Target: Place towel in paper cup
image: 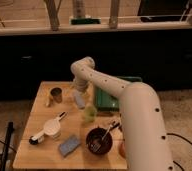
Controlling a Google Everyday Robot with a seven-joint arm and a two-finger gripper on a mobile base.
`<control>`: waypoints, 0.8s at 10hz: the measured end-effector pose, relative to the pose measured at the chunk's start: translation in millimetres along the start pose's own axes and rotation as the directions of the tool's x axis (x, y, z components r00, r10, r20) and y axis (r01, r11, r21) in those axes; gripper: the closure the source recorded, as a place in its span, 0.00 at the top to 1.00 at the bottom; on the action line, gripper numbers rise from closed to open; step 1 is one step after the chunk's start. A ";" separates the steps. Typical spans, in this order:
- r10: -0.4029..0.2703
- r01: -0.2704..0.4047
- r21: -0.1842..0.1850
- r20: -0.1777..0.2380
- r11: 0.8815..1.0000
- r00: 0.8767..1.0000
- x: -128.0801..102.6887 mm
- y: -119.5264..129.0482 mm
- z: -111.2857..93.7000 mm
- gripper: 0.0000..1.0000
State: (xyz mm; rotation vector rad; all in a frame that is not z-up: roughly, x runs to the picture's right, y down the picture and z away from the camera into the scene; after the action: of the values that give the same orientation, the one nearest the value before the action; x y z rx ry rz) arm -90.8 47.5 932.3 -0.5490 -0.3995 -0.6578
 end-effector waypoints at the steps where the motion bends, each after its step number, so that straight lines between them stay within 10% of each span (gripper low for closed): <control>1: 0.013 -0.013 -0.007 -0.010 1.000 1.000 3.2 1.3 5.9 0.80; 8: 0.062 -0.063 -0.037 -0.026 0.997 0.998 19.4 2.9 25.8 0.80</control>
State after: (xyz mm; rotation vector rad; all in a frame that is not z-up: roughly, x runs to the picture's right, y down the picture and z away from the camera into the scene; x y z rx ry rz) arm -79.2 55.7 961.4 -0.5869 -0.3460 -0.6121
